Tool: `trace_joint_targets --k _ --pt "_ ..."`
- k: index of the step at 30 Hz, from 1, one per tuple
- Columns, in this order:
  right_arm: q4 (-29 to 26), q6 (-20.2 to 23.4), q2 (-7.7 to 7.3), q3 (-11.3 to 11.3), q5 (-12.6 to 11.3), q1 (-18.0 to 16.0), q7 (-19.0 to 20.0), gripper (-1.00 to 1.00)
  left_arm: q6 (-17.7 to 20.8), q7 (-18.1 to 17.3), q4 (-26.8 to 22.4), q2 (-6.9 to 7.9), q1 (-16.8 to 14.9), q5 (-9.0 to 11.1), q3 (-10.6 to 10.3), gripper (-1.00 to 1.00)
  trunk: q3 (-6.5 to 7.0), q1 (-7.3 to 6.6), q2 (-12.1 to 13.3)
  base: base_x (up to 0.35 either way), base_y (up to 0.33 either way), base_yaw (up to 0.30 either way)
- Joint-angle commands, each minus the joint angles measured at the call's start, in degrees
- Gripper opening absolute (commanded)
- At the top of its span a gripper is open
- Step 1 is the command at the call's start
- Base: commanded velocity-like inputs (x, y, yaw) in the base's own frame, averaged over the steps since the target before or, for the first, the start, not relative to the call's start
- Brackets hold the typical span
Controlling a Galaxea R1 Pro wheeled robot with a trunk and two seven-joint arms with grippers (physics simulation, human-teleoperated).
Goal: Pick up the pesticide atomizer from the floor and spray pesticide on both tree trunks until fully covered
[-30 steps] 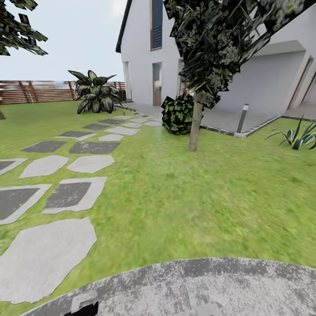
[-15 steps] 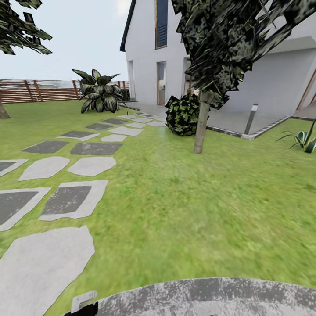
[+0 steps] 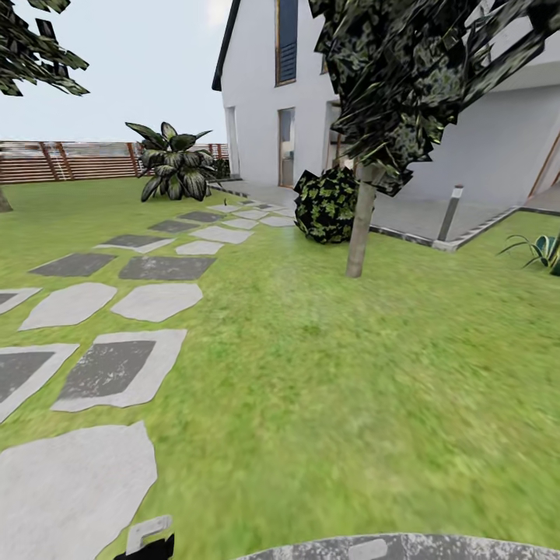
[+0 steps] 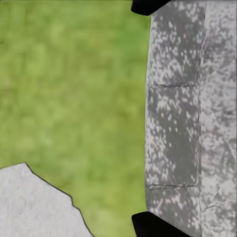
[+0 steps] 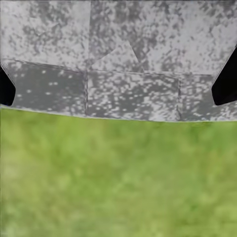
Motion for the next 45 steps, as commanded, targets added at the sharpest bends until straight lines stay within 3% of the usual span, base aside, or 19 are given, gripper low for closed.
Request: trace_joint_targets --k 1,45 --pt "0.0 -0.1 0.00 0.0 0.3 0.0 0.0 1.00 -0.2 0.0 0.1 -0.01 0.0 -0.1 0.2 1.00 -0.05 0.03 0.0 0.336 0.067 0.000" --pt "0.0 -0.1 0.00 0.0 0.3 0.0 -0.1 1.00 -0.2 0.0 0.1 -0.01 0.0 -0.1 0.2 1.00 -0.05 0.03 0.0 0.336 0.101 0.000"
